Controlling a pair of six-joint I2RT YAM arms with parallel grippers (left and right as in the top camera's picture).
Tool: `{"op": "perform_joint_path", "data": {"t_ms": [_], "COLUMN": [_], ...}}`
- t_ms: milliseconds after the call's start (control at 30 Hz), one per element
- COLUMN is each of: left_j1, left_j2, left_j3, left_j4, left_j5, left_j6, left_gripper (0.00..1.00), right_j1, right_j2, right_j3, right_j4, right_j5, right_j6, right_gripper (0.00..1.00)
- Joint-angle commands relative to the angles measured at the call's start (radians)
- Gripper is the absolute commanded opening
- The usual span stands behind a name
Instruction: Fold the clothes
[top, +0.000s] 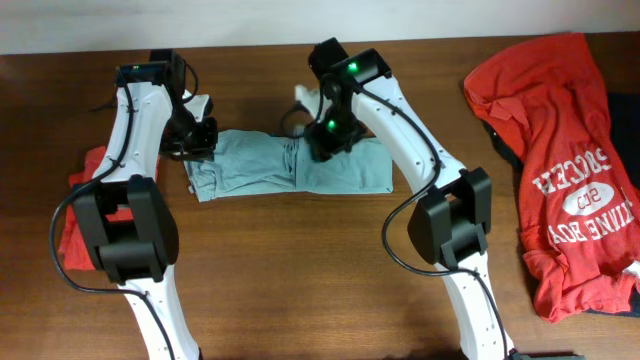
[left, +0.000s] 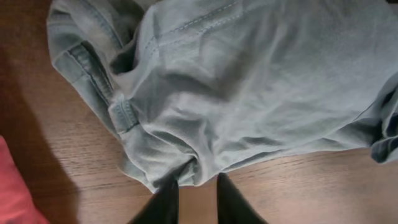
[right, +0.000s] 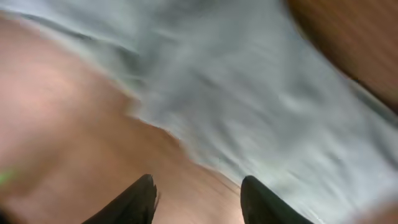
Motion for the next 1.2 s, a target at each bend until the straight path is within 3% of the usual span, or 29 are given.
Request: {"op": "perform_joint_path", "data": {"t_ms": [0, 67, 133, 300, 933, 1167], "left_j1": [0.004, 0.006, 0.011, 0.011, 0.026, 0.031], "left_j2": [-0.023, -0.023, -0.023, -0.014, 0.126, 0.126], "left_j3": [0.011, 0.009, 0.005, 0.002, -0.017, -0.109], "left_j4": [0.016, 0.036, 0.071, 0.101, 0.072, 0.157], "left_j5": [-0.045, -0.085, -0.090, -0.089, -0.086, -0.090], "left_j6": [-0.005, -0.005, -0.005, -0.005, -0.031, -0.032], "left_gripper": [0.45, 0.68, 0.76, 0.80, 0.80, 0.80], "right_j1": [-0.063, -0.093, -0.124, -0.173, -0.223, -0.230], "right_j2": [-0.005, -0.016, -0.019, -0.019, -0.019, -0.019], "right_j3": [0.012, 0.012, 0.012, 0.010, 0.010, 0.010], "right_j4": [-0.043, -0.064, -0.084, -0.119, -0.138, -0.143], "right_j5": [0.307, 0.328, 0.320, 0.287, 0.290, 0.287], "right_j6": [0.129, 0.131, 0.131, 0.130, 0.119, 0.119], "right_gripper": [0.50, 0.51, 0.51, 0.51, 0.52, 0.52]}}
